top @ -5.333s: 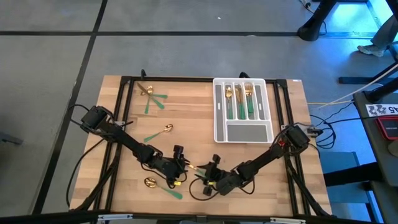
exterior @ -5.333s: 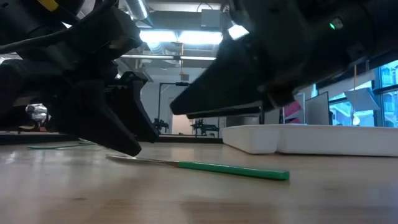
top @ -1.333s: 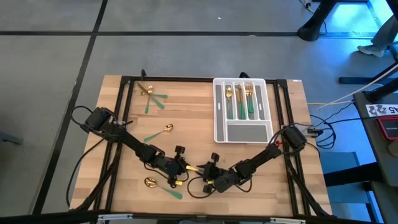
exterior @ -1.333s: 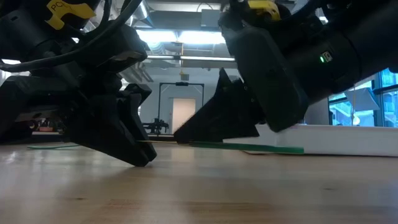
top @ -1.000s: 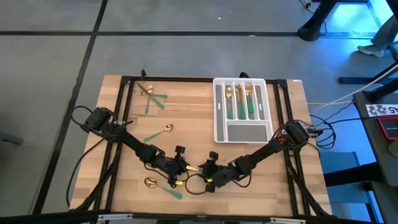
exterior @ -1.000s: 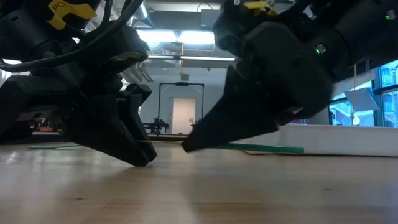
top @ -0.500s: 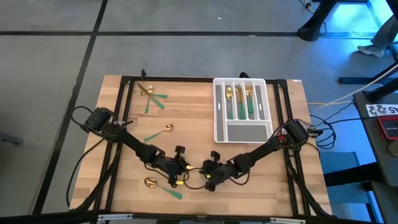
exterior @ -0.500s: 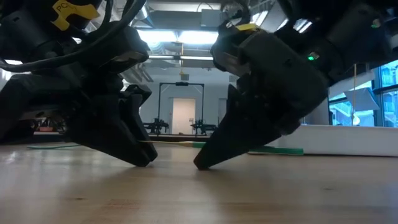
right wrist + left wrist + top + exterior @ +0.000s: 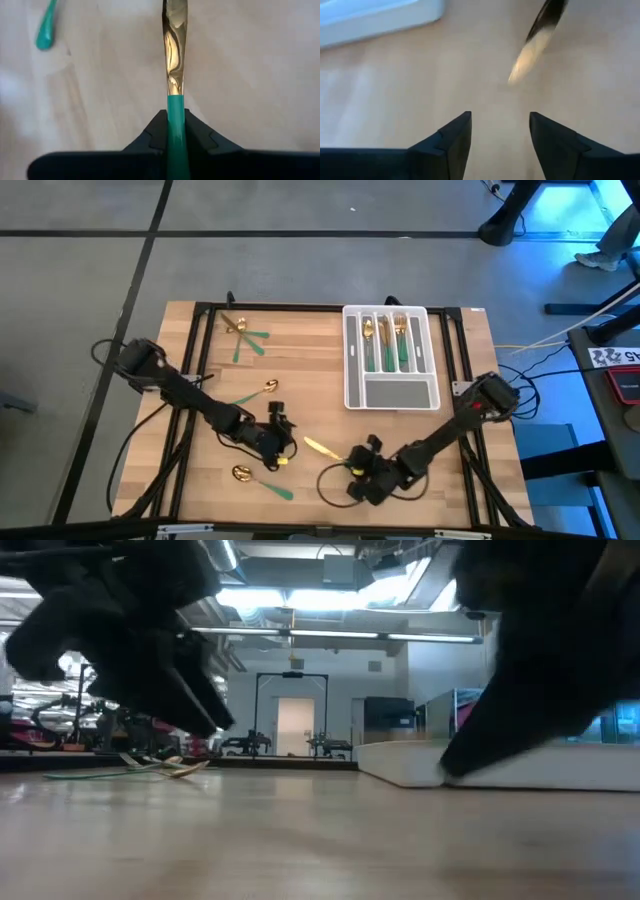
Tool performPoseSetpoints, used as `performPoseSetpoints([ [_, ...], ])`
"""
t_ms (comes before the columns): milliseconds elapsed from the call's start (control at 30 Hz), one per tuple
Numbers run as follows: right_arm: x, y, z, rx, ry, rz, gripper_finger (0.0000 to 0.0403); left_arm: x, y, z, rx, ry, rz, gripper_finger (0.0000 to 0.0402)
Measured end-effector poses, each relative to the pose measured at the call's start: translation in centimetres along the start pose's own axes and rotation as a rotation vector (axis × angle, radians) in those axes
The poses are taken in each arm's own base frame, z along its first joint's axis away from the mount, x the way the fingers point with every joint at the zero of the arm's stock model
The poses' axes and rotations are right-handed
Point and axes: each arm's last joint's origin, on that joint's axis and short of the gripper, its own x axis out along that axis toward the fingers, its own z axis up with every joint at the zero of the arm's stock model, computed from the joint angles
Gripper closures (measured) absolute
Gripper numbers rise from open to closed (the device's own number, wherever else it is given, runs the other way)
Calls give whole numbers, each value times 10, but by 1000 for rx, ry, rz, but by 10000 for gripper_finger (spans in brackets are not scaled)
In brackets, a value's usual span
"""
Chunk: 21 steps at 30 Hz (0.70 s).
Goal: Sort silverware
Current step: Put the green knife into the silverware tray
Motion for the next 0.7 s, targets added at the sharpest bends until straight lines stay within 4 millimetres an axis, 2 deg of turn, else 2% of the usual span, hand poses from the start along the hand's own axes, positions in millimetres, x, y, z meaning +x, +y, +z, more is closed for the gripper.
performPoseSetpoints([
  [167,-49,-10,8,95,-67,-114,371,-25,9,-2,-53,35,102,211],
  [333,-99,-36,29,139,-188,-230,371,-32,-1,-5,-58,21,85,210],
  [500,-126,-94,65,268,-110,-471,371,-35,-9,-7,-53,1,102,210],
  [600,-127,-134,88,383,15,-646,371,-37,-10,-8,-43,-14,131,210],
  [700,-120,-170,110,487,91,-783,371,-37,-9,-7,-43,-24,155,210],
])
